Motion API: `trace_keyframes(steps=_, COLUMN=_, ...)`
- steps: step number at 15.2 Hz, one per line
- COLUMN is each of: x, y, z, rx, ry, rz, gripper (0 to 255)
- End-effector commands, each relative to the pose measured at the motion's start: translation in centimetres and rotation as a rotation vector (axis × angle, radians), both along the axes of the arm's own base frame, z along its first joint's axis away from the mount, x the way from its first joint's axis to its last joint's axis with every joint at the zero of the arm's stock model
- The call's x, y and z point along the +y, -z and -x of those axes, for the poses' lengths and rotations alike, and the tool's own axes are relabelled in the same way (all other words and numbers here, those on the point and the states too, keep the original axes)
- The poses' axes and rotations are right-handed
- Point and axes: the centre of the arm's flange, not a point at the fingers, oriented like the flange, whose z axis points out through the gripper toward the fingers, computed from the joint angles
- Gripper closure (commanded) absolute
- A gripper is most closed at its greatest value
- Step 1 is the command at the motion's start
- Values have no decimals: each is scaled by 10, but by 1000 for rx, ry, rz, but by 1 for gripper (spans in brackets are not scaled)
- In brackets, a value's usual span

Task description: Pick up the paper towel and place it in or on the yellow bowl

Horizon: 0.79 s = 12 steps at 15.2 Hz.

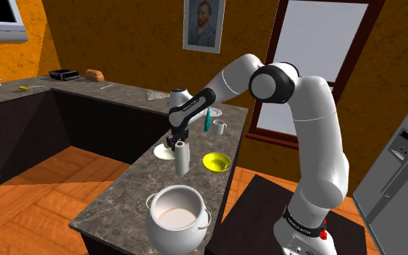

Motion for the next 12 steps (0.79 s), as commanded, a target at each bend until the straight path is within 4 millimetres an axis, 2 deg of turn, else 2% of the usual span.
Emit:
trace_keyframes(steps=1, x=-1, y=-10, z=0, rx=0, ry=0, rz=0, gripper=255)
trace_keyframes(steps=12, x=-1, y=-68, z=0, rx=0, ry=0, rz=0, gripper=255)
